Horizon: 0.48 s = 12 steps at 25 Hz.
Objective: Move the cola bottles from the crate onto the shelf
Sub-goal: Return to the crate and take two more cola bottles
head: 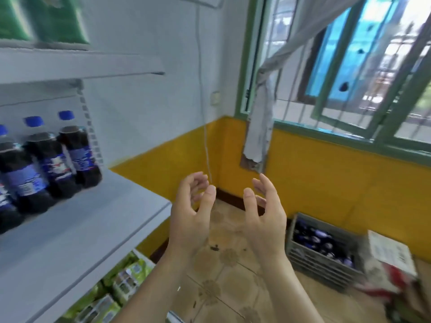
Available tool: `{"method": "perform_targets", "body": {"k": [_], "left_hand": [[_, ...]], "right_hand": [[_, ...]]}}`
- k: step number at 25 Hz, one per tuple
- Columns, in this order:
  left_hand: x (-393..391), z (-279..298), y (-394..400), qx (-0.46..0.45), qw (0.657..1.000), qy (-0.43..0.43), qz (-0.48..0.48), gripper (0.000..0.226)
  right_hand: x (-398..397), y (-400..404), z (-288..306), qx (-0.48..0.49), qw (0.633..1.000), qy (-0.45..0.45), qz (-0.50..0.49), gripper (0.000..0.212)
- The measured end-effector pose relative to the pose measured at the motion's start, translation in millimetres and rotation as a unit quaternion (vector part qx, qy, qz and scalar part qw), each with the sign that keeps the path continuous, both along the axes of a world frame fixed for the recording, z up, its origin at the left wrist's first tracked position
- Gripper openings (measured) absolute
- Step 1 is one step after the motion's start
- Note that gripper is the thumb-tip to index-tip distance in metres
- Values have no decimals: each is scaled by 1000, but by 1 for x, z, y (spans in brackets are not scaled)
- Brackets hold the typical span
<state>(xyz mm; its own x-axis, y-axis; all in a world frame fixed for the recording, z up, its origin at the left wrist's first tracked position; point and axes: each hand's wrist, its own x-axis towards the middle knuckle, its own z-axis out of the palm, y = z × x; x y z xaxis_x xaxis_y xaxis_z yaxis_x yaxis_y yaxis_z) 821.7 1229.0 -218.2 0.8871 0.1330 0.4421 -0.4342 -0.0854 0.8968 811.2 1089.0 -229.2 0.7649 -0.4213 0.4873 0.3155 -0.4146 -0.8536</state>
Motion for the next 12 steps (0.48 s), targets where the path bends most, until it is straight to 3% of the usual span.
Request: {"method": "perform_targets", "body": {"k": [5,12], "left_hand": [[-15,0,-84,2,996,10,-83,53],[-42,1,-207,25,985,18,-172,49]], "right_hand": [[-42,-82,-2,-7,994,5,-111,65],[-98,-191,-7,0,979,23,-202,60]]}}
